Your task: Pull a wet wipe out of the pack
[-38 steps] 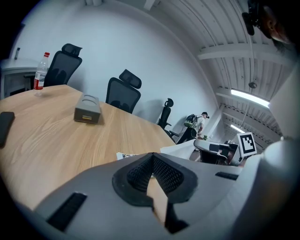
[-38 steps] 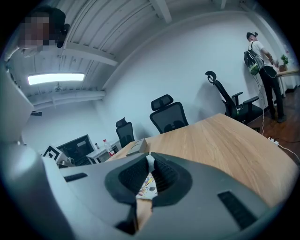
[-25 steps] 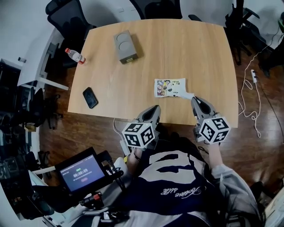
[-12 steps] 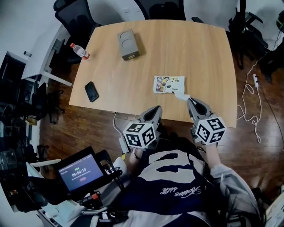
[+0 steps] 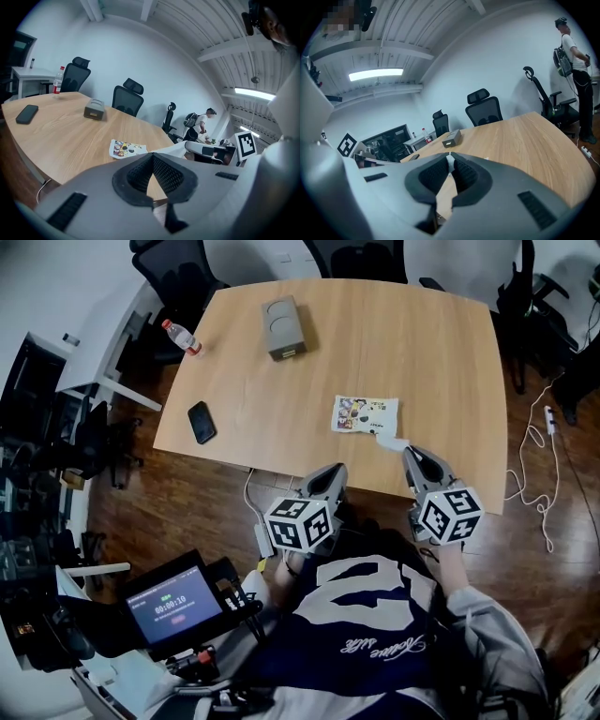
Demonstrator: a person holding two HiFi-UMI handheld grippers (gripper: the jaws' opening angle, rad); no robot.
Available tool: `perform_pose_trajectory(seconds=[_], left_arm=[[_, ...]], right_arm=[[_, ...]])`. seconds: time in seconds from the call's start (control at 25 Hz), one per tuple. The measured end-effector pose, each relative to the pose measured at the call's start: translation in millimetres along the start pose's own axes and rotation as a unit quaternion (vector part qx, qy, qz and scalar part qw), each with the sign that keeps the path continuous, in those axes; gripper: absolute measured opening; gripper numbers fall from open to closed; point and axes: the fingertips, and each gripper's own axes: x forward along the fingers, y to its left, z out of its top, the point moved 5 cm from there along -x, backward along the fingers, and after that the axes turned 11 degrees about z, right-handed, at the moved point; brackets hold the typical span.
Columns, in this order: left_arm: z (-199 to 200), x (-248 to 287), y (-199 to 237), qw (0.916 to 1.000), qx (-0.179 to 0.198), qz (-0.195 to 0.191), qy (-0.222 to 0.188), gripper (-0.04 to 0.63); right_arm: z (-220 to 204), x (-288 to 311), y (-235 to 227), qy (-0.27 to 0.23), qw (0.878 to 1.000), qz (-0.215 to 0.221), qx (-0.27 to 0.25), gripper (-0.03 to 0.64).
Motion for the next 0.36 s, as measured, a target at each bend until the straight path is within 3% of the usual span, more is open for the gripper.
perform_pose_trajectory(seconds=[0.36], left_arm=[[-4.0,-1.3,2.3,1.0,0.001,0.004,0.002,0.003]], right_arm=[[-8.1,1.6,-0.9,0.004,1.0,0.007,0.003,0.006]])
